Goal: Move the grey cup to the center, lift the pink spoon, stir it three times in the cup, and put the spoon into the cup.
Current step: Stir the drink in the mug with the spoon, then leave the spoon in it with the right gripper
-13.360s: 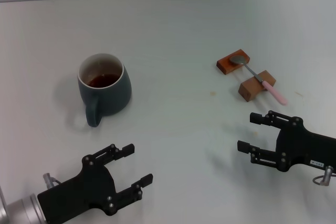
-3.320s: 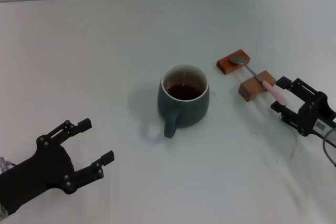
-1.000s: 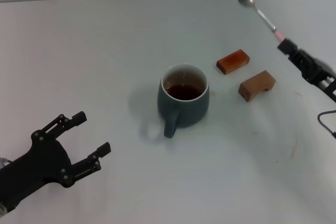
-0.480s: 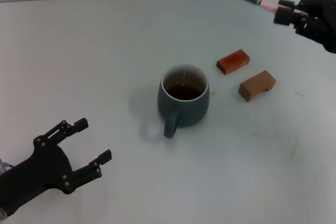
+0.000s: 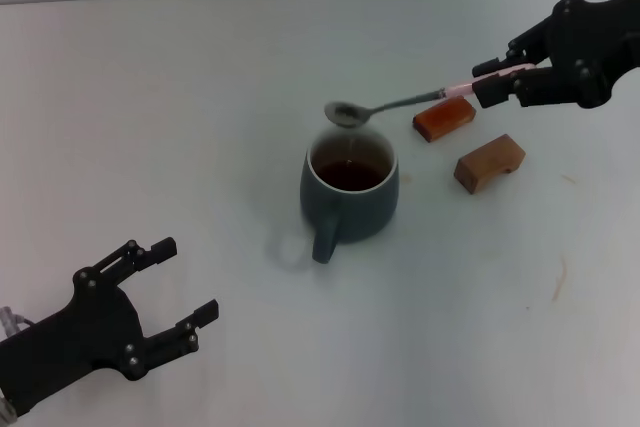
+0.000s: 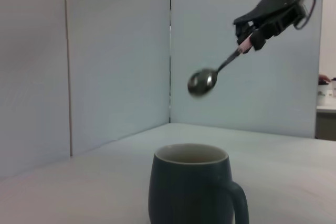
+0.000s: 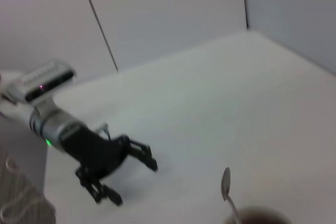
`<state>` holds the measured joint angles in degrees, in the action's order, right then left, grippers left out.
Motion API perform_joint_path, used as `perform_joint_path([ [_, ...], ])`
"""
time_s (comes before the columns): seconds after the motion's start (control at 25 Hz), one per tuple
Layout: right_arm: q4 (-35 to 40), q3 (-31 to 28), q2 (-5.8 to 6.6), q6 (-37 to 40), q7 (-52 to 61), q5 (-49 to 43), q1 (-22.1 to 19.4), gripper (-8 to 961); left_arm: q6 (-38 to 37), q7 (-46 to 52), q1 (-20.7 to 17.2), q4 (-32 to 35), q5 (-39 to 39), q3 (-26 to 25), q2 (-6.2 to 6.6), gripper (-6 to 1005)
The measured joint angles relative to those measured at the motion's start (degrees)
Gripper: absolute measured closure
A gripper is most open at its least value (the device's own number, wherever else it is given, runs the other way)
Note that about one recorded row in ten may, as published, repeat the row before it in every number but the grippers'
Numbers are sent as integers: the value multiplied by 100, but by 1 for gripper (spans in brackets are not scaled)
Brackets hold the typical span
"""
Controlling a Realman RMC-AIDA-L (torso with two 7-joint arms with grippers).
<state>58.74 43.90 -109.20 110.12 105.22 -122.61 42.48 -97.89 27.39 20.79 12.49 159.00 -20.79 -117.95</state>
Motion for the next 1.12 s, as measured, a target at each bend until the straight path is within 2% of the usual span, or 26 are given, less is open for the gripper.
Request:
perform_joint_path([
  [0.32, -29, 360, 29, -6, 351, -952, 744, 837, 115, -18, 14, 15, -1, 31, 0, 170],
  [0.48, -44, 739, -27, -116, 584, -1400, 1086, 837, 119, -16, 23, 17, 0, 32, 1, 170],
  [0.8, -65, 1512, -262, -430, 866, -1981, 1598, 837, 119, -11, 31, 11, -11, 32, -1, 170],
  [1.0, -76, 1675, -554, -605, 882, -2533, 1769, 837, 119, 4, 31, 8, -8, 31, -5, 170],
  [1.12, -65, 1841, -671, -719, 882, -2622, 1819, 837, 118, 7, 31, 3, -15, 32, -6, 170],
])
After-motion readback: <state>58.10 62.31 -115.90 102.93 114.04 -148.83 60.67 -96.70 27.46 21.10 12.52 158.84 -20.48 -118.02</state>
